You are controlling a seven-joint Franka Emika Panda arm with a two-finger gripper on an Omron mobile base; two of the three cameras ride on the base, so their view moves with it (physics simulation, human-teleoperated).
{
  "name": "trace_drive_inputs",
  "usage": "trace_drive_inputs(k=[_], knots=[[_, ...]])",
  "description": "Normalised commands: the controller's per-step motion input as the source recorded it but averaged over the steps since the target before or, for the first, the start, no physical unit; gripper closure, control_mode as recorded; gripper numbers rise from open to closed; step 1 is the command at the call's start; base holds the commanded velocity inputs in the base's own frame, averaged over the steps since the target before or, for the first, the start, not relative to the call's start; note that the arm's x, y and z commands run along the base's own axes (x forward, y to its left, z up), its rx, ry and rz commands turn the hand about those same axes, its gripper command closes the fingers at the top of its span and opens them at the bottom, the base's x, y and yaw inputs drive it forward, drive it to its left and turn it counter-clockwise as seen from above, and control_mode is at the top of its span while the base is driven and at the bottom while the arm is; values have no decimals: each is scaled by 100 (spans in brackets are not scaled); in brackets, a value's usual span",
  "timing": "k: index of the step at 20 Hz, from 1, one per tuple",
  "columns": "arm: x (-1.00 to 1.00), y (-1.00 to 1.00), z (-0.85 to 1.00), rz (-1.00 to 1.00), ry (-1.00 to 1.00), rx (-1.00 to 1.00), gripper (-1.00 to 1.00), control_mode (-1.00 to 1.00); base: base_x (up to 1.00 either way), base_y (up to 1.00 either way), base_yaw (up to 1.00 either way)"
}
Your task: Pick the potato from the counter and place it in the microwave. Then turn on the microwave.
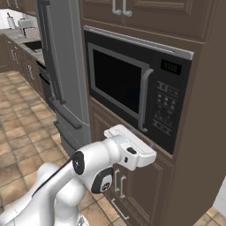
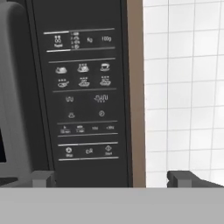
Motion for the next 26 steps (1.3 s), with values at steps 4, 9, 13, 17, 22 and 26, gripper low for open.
trace_drive_inputs(k=[4, 9, 13, 17, 22, 26], knots=[[0, 0, -8, 0, 0, 0, -100, -100, 0, 0, 0], [0, 0, -6, 0, 0, 0, -100, -100, 0, 0, 0], [0, 0, -6, 0, 0, 0, -100, -100, 0, 0, 0], [0, 0, -1, 0, 0, 0, -100, -100, 0, 0, 0], [0, 0, -3, 0, 0, 0, -100, -100, 0, 0, 0], [0, 0, -1, 0, 0, 0, -100, -100, 0, 0, 0]])
